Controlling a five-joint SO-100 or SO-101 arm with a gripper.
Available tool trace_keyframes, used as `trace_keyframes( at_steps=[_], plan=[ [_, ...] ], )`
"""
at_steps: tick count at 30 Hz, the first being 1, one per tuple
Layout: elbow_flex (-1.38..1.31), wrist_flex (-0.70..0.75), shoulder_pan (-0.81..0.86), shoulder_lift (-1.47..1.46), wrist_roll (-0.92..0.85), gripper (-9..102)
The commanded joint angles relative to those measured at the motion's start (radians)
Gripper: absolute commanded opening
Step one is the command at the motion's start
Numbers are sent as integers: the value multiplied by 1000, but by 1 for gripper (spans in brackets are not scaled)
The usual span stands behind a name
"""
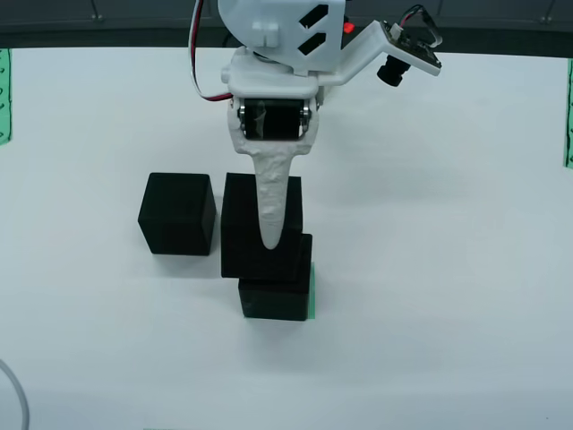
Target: Stack 3 Blocks on the chosen place.
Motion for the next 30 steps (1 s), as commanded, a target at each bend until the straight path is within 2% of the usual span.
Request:
trace_keyframes(
  at_steps=[1, 10, 21, 30],
  plan=[
    [-3, 3, 3, 6, 9, 20],
    [5, 3, 0, 6, 11, 21],
    [9, 3, -8, 9, 2, 35],
    [12, 0, -8, 14, -3, 35]
  ],
)
